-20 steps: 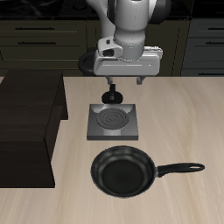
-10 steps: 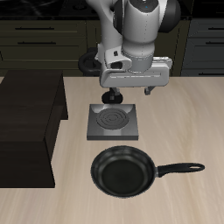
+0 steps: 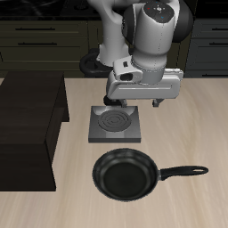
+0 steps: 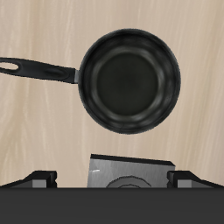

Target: Place the frypan on the flat stove and turn on the stove

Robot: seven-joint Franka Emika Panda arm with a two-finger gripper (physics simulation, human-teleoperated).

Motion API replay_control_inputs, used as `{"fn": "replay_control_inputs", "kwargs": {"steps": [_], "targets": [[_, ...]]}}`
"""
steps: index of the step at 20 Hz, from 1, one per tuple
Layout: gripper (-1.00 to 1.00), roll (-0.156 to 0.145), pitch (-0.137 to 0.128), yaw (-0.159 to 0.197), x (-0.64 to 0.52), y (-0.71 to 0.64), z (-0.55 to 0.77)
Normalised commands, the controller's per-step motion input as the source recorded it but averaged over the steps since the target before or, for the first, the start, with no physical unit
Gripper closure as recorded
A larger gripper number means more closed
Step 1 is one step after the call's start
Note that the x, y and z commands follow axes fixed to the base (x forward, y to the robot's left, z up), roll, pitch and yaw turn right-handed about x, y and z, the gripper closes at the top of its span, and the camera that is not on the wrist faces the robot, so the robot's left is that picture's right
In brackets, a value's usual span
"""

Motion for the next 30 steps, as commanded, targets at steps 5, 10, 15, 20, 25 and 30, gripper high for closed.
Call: {"fn": "replay_control_inputs", "kwargs": {"steps": [5, 10, 15, 20, 25, 30], "targets": [[-1.0, 0.022, 0.032, 0.006, 0.27, 0.06, -0.04], [-1.0, -0.025, -0.016, -0.009, 0.18, 0.02, -0.01], [-1.0, -0.011, -0.008, 0.031, 0.2, 0.14, -0.09], [-1.0, -0.01, 0.024, -0.007, 0.13, 0.11, -0.1], [-1.0, 0.021, -0.021, 0.033, 0.01, 0.33, -0.11], [-1.0, -0.011, -0.002, 0.001, 0.01, 0.19, -0.15]]}}
